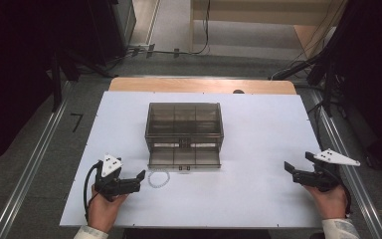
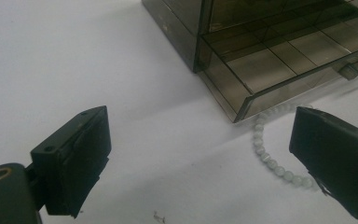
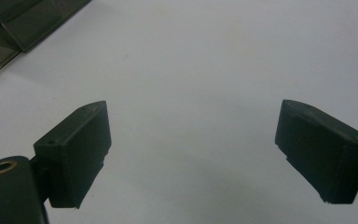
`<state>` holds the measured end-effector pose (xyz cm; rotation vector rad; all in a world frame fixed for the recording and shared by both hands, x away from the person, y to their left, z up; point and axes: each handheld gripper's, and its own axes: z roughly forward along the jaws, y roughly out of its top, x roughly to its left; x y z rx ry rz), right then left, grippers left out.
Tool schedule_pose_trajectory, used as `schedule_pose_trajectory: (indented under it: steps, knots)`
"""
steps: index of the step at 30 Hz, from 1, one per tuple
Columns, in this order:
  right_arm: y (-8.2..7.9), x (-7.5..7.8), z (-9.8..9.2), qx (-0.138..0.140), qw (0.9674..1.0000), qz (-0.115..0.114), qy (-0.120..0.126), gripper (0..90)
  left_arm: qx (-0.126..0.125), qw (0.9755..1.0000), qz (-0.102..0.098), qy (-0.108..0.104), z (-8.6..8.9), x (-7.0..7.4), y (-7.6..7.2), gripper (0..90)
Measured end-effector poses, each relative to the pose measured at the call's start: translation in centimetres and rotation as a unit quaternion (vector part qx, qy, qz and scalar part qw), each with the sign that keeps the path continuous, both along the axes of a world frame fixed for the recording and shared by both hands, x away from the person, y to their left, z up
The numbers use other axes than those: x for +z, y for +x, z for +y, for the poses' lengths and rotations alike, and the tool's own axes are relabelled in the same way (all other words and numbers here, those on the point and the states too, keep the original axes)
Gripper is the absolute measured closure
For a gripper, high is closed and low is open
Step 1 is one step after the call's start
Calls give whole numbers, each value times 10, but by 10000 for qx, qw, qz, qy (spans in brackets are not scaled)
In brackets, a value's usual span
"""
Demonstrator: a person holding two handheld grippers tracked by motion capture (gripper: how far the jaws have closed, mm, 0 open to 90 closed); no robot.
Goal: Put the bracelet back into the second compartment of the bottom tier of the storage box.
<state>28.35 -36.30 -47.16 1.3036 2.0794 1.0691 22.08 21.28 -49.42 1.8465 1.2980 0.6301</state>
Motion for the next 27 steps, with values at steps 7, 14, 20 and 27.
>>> schedule_pose_trajectory:
  steps: [7, 14, 20, 27]
  knots:
    - [0, 0, 0, -5, 10000, -2, -3, 90, -28, 10000, 40, 32, -2, -1, 0, 65]
    - [0, 0, 0, 0, 10000, -3, 5, 90, -99, 9999, 111, 87, -5, -1, 1, 67]
    - [0, 0, 0, 0, 10000, 0, 5, 90, -114, 9998, 144, 114, -7, -2, 2, 67]
    - [0, 0, 0, -4, 10000, 0, -5, 90, -165, 9995, 221, 169, -10, -3, 3, 73]
